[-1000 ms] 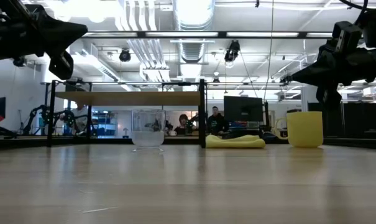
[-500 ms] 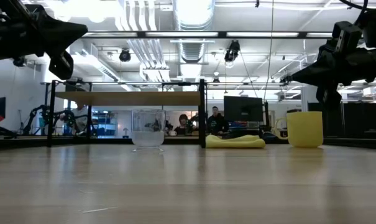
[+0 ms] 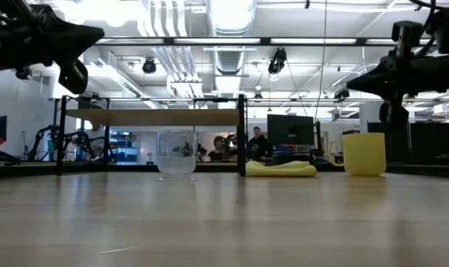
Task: Stack small to large cups/mugs on shelf
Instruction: Put the transparent glass mug on the shelf
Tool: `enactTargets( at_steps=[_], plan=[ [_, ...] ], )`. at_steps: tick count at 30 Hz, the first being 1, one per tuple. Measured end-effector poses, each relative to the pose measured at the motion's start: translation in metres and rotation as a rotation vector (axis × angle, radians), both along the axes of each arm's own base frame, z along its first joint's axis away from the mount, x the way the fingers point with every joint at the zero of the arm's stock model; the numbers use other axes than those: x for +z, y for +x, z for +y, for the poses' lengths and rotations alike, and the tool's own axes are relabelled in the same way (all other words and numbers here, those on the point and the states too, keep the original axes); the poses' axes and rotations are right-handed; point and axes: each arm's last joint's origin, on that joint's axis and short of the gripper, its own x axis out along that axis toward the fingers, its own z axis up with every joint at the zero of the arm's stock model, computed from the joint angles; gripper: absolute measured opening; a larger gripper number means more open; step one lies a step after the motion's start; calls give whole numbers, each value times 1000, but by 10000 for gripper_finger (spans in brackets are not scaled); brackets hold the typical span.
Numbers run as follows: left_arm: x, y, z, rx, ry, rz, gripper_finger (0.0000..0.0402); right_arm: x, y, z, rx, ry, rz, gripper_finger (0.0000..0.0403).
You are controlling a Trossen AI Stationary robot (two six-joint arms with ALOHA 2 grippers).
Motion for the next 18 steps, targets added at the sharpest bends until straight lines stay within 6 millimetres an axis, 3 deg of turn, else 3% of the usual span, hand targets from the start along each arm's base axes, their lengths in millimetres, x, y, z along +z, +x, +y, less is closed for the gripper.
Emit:
enactTargets(
  at_steps=[11,14,18],
  plan=[
    [18,-6,0,-15,-39,-199,1,6,0,0,1,-80,-51,9],
    [18,-5,1,34,-35,-181,1,7,0,0,-5,-78,-58,9],
    [18,1,3,73,-135,-11,1,11,0,-2,-63,-109,-90,9]
  ],
)
